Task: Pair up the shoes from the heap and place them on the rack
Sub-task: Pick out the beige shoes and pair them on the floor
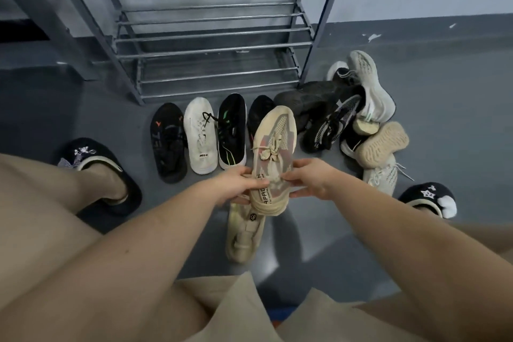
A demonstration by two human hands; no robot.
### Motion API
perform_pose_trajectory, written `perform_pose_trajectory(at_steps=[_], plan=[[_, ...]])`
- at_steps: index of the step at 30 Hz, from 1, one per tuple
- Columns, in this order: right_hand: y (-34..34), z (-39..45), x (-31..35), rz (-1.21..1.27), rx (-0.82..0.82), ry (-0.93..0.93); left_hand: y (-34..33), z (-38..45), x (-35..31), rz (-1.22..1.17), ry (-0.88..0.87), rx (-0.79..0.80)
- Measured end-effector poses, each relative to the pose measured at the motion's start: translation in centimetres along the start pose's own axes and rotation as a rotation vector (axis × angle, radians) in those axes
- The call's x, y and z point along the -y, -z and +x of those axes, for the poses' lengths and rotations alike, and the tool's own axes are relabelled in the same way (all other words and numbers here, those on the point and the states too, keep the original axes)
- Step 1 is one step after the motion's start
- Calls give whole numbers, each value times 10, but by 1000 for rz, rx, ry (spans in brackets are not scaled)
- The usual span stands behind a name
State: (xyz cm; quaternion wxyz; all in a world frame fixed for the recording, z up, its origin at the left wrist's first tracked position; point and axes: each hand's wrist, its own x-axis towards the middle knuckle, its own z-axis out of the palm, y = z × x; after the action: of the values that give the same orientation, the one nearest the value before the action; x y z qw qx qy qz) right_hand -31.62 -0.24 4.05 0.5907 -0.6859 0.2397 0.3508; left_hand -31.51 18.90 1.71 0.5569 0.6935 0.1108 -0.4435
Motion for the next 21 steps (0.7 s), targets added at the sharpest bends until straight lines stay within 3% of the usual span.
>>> perform_pose_trajectory(at_steps=[16,21], plan=[[-2,1,-75,16,-92,-298,-51,24,42,173,123,21],[2,7,-82,0,-92,-317,-59,34,48,250,160,-2]])
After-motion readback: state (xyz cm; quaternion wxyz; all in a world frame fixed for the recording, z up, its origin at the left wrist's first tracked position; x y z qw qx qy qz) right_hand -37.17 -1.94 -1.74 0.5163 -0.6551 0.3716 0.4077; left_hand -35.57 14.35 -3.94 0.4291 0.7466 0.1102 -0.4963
